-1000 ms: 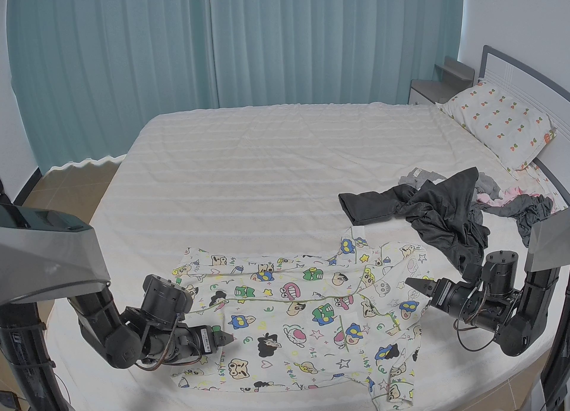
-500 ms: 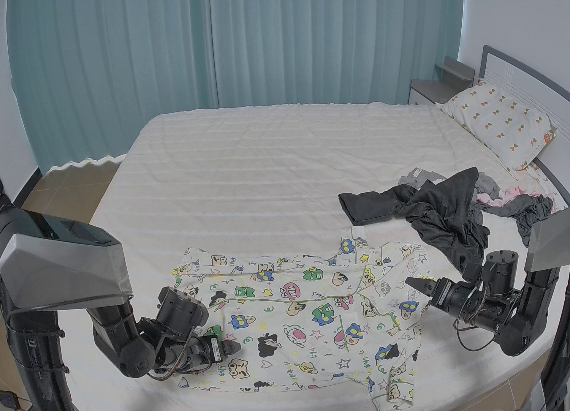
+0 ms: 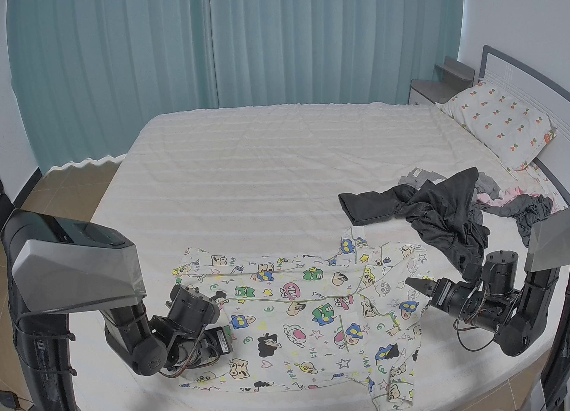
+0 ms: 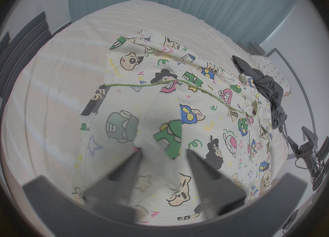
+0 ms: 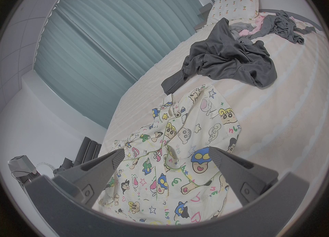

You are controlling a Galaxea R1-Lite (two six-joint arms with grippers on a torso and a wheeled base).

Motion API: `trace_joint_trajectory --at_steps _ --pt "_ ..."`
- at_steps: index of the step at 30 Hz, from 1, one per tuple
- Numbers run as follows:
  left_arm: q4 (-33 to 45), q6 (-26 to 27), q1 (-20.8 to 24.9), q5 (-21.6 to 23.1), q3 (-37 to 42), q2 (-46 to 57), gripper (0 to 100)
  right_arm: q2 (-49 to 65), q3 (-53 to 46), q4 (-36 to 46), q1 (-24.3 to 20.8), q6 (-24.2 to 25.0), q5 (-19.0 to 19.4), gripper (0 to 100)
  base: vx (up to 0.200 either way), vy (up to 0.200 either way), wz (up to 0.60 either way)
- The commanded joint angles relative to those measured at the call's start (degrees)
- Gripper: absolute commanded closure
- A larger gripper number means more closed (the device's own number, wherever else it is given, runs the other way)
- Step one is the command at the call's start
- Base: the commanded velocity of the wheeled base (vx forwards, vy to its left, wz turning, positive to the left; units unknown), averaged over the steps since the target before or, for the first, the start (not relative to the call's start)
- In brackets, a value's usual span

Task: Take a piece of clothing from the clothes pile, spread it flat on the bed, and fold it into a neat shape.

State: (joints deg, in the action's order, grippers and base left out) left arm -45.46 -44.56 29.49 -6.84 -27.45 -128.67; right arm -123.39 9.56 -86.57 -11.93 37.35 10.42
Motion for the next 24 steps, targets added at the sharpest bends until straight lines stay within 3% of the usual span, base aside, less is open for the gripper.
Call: trace_joint_trajectory --at_steps 1,13,19,24 --pt "-0.07 -2.03 -0.31 -1.07 -0.14 -0.09 100 -0.01 0.02 -0.01 -0.02 0.00 0.04 0 0.000 0.000 0.00" --pt "-0.24 -3.96 -4.09 -4.06 1.79 3.52 100 0.08 -0.07 -0.01 -0.11 0.00 0.04 0 0.000 0.000 0.00" --pt "-0.24 -2.99 -8.31 -4.15 3.37 7.82 100 0.08 0.02 -0.01 -0.11 0.00 0.04 0 0.000 0.000 0.00" --pt "-0.51 2.02 -14.81 -3.88 4.60 10.28 100 0.08 0.02 -0.01 -0.11 0.00 0.04 0 0.000 0.000 0.00"
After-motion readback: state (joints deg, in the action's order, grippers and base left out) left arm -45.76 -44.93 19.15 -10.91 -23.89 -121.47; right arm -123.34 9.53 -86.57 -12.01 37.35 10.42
